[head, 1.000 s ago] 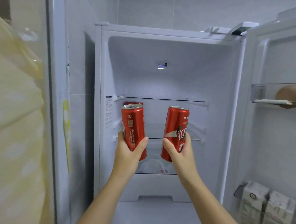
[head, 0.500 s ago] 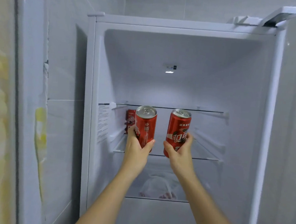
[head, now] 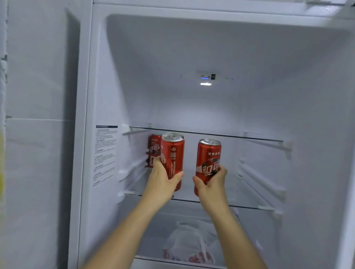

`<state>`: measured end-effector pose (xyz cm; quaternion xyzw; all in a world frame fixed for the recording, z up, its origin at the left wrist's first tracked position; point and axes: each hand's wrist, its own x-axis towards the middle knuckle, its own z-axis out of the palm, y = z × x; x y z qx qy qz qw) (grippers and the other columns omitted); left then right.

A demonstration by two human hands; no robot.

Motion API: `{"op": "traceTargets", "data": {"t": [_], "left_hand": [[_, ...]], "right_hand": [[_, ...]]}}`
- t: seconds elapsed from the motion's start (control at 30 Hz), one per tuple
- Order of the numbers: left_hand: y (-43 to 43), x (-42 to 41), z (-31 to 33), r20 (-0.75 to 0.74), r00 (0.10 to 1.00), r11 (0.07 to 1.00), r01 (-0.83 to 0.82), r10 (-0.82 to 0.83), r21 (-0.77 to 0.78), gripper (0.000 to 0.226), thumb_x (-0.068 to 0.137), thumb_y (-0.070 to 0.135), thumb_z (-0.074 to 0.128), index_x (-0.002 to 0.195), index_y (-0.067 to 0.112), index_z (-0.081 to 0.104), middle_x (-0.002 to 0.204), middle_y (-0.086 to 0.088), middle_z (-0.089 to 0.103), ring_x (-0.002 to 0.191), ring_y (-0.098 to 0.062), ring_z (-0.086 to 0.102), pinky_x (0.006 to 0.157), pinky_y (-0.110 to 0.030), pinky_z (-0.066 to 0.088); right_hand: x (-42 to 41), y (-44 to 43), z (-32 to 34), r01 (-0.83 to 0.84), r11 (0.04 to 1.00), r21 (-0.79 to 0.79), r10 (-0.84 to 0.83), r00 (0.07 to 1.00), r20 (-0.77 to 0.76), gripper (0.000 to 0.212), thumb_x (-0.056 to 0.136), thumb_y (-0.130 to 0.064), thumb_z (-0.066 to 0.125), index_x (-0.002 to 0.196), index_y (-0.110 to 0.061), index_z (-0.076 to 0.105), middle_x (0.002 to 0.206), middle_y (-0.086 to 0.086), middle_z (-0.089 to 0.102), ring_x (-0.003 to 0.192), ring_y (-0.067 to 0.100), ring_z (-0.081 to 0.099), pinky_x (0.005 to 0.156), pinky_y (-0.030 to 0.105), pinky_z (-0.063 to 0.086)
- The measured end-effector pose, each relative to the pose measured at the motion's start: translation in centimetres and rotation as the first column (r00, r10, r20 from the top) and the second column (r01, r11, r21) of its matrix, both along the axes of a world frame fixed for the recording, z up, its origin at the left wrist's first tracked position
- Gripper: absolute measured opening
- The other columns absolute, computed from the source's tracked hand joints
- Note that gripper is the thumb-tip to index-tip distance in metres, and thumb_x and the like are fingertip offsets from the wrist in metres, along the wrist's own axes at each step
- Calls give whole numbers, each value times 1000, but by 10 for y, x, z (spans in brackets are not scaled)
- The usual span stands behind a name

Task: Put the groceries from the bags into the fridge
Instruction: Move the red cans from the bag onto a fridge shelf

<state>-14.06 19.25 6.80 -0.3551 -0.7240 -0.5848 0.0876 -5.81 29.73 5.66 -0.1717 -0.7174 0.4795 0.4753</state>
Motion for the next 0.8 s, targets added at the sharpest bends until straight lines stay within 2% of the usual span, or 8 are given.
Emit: {"op": "traceTargets", "data": {"t": [0.1, 0.2, 0.27, 0.37, 0.43, 0.6, 0.7, 0.8], "left_hand": [[3, -7, 2, 1, 1000, 997, 27, -27, -77, 65, 92, 30, 64, 140, 10, 25, 137, -5, 47, 122, -19, 50, 78, -19, 41], [8, -15, 0, 19, 998, 992, 58, -56, -115, 62, 92, 31, 64, 137, 11, 26, 138, -7, 47, 123, -21, 50, 93, -29, 44], [11, -19, -2, 34, 997, 988, 75, -71, -136, 62, 91, 32, 65, 135, 12, 27, 138, -7, 47, 123, -22, 51, 98, -34, 45], [17, -24, -4, 49, 995, 982, 99, -92, -160, 64, 91, 33, 65, 137, 12, 25, 139, -8, 48, 124, -23, 51, 101, -38, 45], [20, -27, -6, 60, 993, 979, 111, -102, -169, 65, 91, 33, 65, 138, 12, 25, 138, -8, 48, 124, -24, 52, 99, -36, 45], [28, -37, -9, 68, 992, 975, 119, -108, -190, 64, 92, 34, 63, 139, 12, 24, 137, -8, 49, 121, -22, 53, 93, -31, 45], [39, -45, -7, 71, 993, 965, 108, -93, -241, 68, 93, 36, 61, 142, 9, 22, 138, -10, 48, 122, -25, 53, 92, -31, 45], [55, -58, -2, 94, 994, 948, 85, -59, -305, 72, 93, 37, 62, 144, 8, 21, 138, -11, 48, 123, -27, 53, 85, -31, 47]], "right_hand": [[-6, 4, -1, 23, 1000, -1, -23, 999, 48, 63, 89, -7, 65, 137, -14, 25, 121, -1, 45, 111, 16, 52, 100, 42, 49], [-11, 7, -4, 29, 999, -27, -27, 995, 101, 61, 90, -7, 65, 136, -12, 26, 119, -1, 44, 107, 13, 50, 93, 30, 44], [-13, 9, -6, 28, 999, -43, -23, 992, 126, 59, 91, -8, 64, 136, -12, 26, 118, -2, 43, 104, 12, 49, 91, 28, 42], [-16, 13, -7, 34, 999, -36, -28, 988, 151, 58, 92, -9, 63, 136, -13, 25, 117, -4, 42, 103, 12, 48, 89, 27, 42], [-19, 17, -7, 29, 999, -37, -23, 986, 165, 57, 92, -10, 62, 136, -13, 24, 117, -4, 41, 103, 12, 47, 85, 26, 42], [-24, 26, -5, 25, 999, -46, -14, 972, 237, 62, 93, -12, 62, 139, -13, 20, 129, 2, 42, 109, 15, 47, 88, 30, 43], [-30, 36, 0, 55, 998, -44, -37, 942, 333, 62, 94, -19, 62, 140, -10, 21, 133, 7, 43, 117, 24, 51, 87, 31, 43], [-43, 53, 4, 102, 994, -30, -77, 886, 456, 66, 89, -38, 66, 138, -11, 31, 134, 9, 51, 122, 30, 53, 101, 42, 45]]}}
